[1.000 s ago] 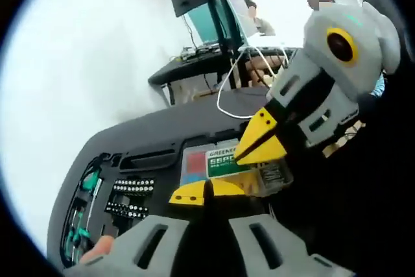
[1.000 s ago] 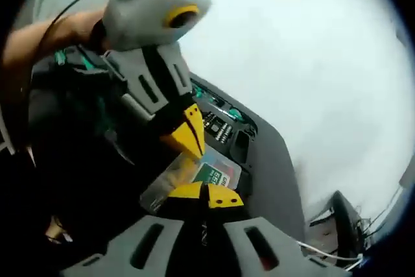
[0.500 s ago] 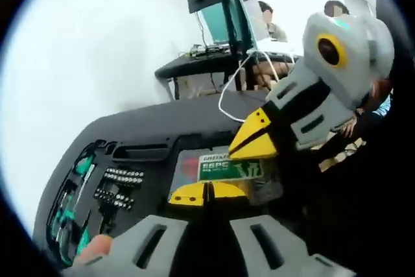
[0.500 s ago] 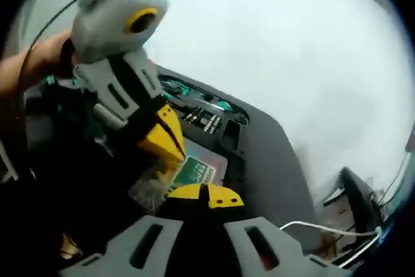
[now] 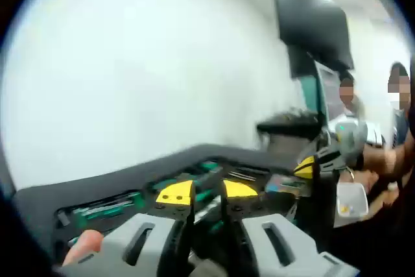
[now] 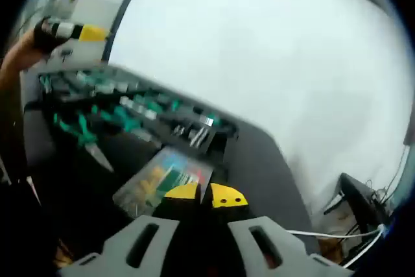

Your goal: Pick up the tools and put them into their designated positions in the toolbox.

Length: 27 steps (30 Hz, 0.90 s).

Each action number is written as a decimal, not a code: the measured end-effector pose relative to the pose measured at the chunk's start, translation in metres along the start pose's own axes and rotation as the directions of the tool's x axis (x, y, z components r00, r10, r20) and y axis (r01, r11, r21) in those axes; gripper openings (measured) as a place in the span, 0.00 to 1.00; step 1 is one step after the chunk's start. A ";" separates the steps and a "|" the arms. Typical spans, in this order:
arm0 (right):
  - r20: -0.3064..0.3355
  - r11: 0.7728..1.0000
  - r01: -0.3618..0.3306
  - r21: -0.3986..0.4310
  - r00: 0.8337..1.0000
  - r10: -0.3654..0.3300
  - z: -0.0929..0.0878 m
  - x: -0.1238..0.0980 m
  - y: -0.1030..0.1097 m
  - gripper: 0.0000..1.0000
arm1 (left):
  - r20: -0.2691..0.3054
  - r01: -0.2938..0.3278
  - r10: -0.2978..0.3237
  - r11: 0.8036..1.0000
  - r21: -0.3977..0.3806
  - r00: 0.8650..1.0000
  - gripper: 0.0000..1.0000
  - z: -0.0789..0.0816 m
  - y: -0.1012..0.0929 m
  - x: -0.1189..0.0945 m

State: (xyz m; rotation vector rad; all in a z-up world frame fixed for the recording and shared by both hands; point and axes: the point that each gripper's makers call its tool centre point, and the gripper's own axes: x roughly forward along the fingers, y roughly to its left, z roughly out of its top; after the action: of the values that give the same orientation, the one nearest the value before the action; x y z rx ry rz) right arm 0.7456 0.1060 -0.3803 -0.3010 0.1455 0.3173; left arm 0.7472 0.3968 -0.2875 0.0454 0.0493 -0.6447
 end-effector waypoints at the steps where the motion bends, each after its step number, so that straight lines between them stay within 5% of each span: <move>1: -0.001 0.997 -0.028 0.072 1.000 0.028 0.001 -0.001 0.002 0.06 | 0.011 -0.016 0.016 1.000 -0.008 1.000 0.16 0.003 0.007 -0.012; 6: 0.155 0.966 -0.173 0.194 0.977 0.144 0.030 0.004 0.005 0.18 | 0.058 -0.097 0.092 0.991 0.090 0.994 0.21 0.026 0.044 -0.075; 8: 0.180 0.965 -0.172 0.197 0.974 0.137 0.035 0.013 -0.003 0.20 | 0.089 -0.139 0.129 0.985 0.106 0.988 0.29 0.034 0.061 -0.093; 12: 0.227 0.960 -0.138 0.244 0.971 0.081 0.041 0.032 -0.025 0.24 | 0.097 -0.199 0.191 0.977 0.080 0.977 0.34 0.026 0.091 -0.127; 16: 0.264 0.919 -0.133 0.370 0.964 0.034 0.041 0.052 -0.042 0.24 | 0.150 -0.309 0.310 0.951 -0.035 0.939 0.38 -0.005 0.140 -0.158; 18: 0.269 0.916 -0.110 0.385 0.963 0.002 0.037 0.063 -0.054 0.26 | 0.194 -0.310 0.325 0.945 -0.103 0.926 0.38 -0.017 0.153 -0.169; 21: 0.279 0.900 -0.078 0.430 0.959 -0.049 0.031 0.076 -0.065 0.27 | 0.322 -0.311 0.377 0.920 -0.239 0.868 0.38 -0.036 0.177 -0.188; 23: 0.301 0.901 -0.083 0.425 0.952 -0.054 0.029 0.080 -0.065 0.28 | 0.342 -0.335 0.423 0.897 -0.288 0.839 0.38 -0.054 0.189 -0.194; 25: 0.317 0.912 -0.066 0.405 0.946 -0.072 0.021 0.083 -0.066 0.31 | 0.343 -0.347 0.442 0.887 -0.305 0.829 0.38 -0.072 0.194 -0.195; 26: 0.276 0.925 -0.041 0.377 0.959 -0.070 0.014 0.087 -0.068 0.32 | 0.347 -0.361 0.459 0.879 -0.312 0.818 0.39 -0.078 0.198 -0.195; 27: 0.280 0.920 -0.040 0.390 0.957 -0.077 0.018 0.085 -0.069 0.32 | 0.271 -0.440 0.542 0.824 -0.356 0.796 0.43 -0.089 0.214 -0.202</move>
State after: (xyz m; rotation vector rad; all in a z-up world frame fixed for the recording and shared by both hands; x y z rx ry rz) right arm 0.8497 0.0734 -0.3609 0.1450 -0.0856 0.3022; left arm 0.7122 0.6940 -0.3580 -0.3267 -0.2272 -0.0995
